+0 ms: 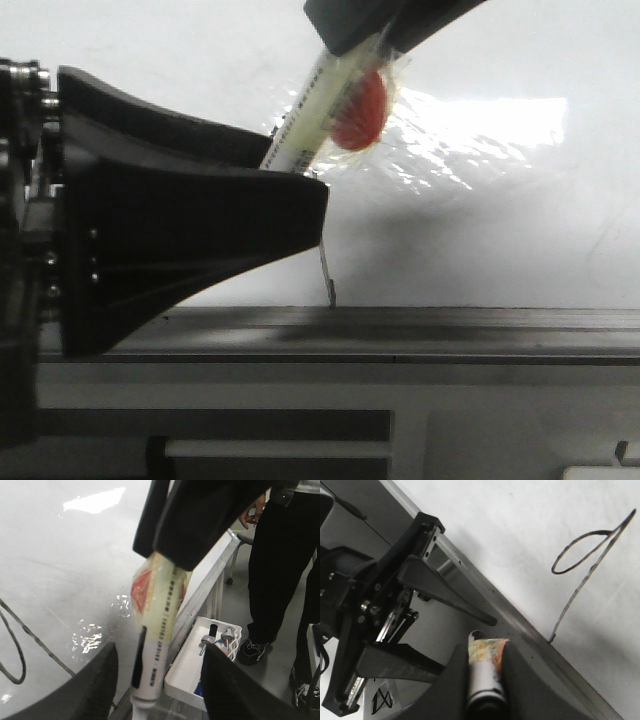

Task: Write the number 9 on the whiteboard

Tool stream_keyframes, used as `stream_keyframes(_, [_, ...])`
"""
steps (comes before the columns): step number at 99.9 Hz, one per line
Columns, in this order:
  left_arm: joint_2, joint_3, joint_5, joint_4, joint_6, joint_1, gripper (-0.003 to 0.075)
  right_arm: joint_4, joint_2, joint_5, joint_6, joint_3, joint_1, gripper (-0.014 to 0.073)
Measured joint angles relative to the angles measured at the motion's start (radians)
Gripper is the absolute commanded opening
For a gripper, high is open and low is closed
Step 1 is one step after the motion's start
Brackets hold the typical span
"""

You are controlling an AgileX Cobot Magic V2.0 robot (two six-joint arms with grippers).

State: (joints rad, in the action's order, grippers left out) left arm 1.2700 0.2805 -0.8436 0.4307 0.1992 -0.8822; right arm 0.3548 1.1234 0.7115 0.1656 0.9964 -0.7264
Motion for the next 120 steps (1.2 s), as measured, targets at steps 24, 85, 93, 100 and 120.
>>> stream_keyframes(24, [0.002,0.004,0.001,0.0,-0.002,0.0,-0.0018,0.004,0.0,0.017,-0.002,0.0,0.0,-0.0046])
stream_keyframes(85, [0.002,-0.012,0.083,-0.519,0.012,0.0,-0.0021,0.008,0.001,-0.008,-0.002,0.0,0.0,0.0471])
stream_keyframes(93, [0.002,-0.012,0.148,-0.573,0.048,0.0,-0.0021,0.008,0.001,-0.008,-0.002,0.0,0.0,0.0471])
stream_keyframes(100, [0.002,-0.012,0.168,-0.598,0.074,0.0,-0.0021,0.008,0.001,-0.008,-0.002,0.0,0.0,0.0471])
stream_keyframes(120, [0.001,-0.009,0.207,-0.624,0.087,-0.002,-0.0021,0.008,0.001,-0.008,-0.002,0.0,0.0,0.0471])
